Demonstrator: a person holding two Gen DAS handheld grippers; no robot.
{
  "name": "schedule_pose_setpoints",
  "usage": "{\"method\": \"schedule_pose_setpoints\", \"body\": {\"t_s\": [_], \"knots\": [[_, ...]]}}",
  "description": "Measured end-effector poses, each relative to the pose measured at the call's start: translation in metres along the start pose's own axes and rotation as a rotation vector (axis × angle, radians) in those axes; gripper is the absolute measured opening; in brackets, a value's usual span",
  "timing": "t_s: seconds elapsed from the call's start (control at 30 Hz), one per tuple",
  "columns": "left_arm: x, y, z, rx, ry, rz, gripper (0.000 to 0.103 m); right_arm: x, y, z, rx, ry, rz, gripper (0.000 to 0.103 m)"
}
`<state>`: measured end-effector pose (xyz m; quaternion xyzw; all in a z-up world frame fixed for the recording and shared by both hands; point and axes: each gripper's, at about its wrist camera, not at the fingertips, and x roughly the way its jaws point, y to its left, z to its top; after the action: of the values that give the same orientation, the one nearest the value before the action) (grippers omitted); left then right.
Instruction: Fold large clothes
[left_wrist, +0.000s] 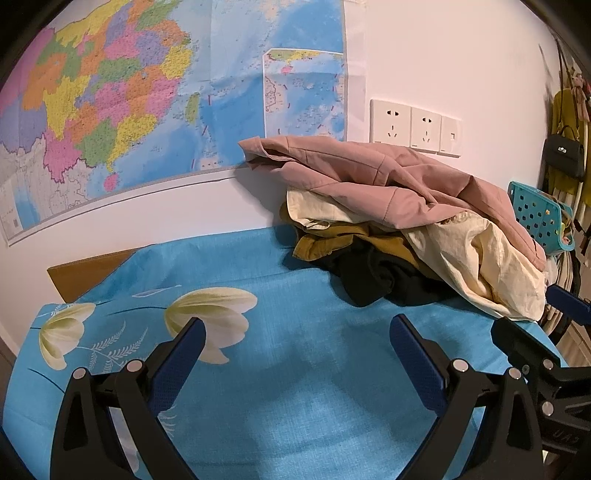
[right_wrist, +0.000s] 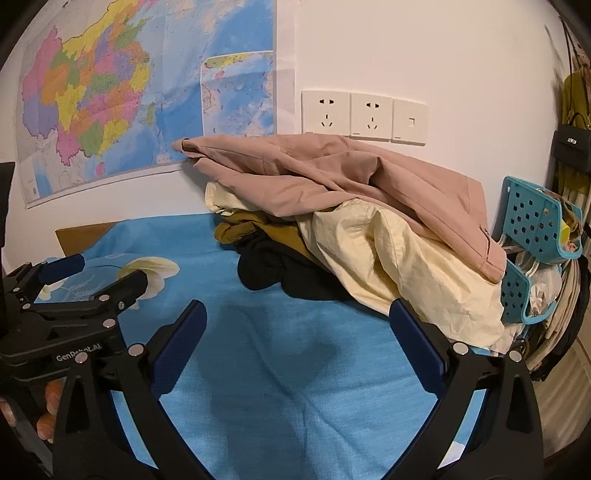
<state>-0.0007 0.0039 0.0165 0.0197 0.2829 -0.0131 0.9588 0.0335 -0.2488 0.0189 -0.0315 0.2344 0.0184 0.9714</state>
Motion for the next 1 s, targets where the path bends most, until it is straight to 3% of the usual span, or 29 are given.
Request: {"method": "schedule_pose_setpoints", "body": {"t_s": [0.6, 1.0], "knots": [[-0.0009, 0.0018, 0.0013, -0.003, -0.005, -0.002, 0.096, -0.0026, -0.003, -0.0002, 0.022, -0.06, 0.038, 0.097], [0.0009, 0.0017, 0.001, -0.003, -0.004, -0.004, 0.096, -0.0015, -0.0019, -0.0006, 0.016, -0.055, 0.064, 0.097]]}}
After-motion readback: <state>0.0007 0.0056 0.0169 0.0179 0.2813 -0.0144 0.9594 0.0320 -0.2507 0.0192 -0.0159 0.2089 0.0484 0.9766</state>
